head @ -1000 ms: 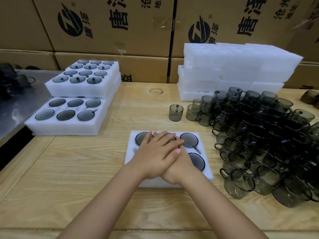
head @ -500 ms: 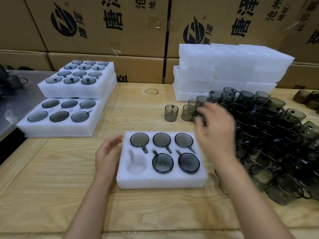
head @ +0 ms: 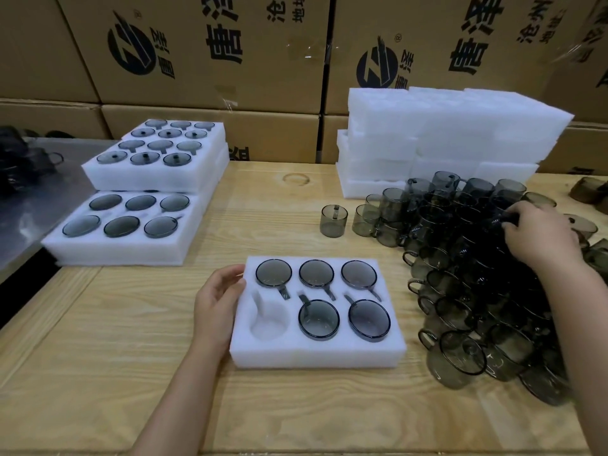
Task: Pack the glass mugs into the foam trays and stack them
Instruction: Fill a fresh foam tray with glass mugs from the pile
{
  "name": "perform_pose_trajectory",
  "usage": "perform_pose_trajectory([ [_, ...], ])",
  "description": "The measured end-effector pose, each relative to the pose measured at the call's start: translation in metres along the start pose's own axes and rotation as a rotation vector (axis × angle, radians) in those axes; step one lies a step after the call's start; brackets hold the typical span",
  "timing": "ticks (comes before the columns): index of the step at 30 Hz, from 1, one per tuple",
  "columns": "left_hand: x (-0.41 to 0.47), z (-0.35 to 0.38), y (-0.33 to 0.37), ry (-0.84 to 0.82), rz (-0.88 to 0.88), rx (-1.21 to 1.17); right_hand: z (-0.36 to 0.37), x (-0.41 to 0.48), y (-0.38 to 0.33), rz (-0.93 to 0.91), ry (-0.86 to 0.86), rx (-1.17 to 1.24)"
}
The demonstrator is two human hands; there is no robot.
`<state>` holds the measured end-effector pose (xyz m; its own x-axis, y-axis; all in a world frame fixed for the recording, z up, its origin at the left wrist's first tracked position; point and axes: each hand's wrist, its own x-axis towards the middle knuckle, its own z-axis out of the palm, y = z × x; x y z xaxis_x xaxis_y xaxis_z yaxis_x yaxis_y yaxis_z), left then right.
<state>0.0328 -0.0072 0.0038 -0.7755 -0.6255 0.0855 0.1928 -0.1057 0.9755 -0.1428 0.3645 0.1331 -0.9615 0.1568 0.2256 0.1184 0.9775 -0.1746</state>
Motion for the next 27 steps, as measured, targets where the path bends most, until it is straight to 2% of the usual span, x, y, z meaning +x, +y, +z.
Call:
perform_pose_trajectory([
  [7, 0.002, -0.002, -0.003, -0.026, 0.017, -0.006, -0.003, -0.011, -0.012, 0.001, 0.15, 0.107],
  [12, 0.003, -0.004, -0.004, -0.042, 0.01, -0.056, -0.014, -0.052, -0.045, -0.231, 0.237, 0.427],
  [14, 0.001, -0.004, -0.002, -0.072, 0.02, -0.088, -0.014, -0.084, -0.071, -0.344, 0.187, 0.549],
  [16, -0.003, -0.005, 0.002, -0.101, 0.07, -0.102, -0.009, -0.119, -0.1, -0.453, 0.049, 0.685],
  [20, -0.006, -0.009, 0.01, -0.219, 0.288, 0.016, 0.007, -0.171, -0.154, -0.566, -0.242, 0.808],
  [24, -0.008, -0.005, 0.013, -0.451, 0.38, 0.084, 0.022, -0.192, -0.186, -0.518, -0.241, 0.872],
  [27, -0.007, -0.002, 0.012, -0.39, 0.336, 0.101, 0.029, -0.203, -0.198, -0.449, -0.257, 0.935],
])
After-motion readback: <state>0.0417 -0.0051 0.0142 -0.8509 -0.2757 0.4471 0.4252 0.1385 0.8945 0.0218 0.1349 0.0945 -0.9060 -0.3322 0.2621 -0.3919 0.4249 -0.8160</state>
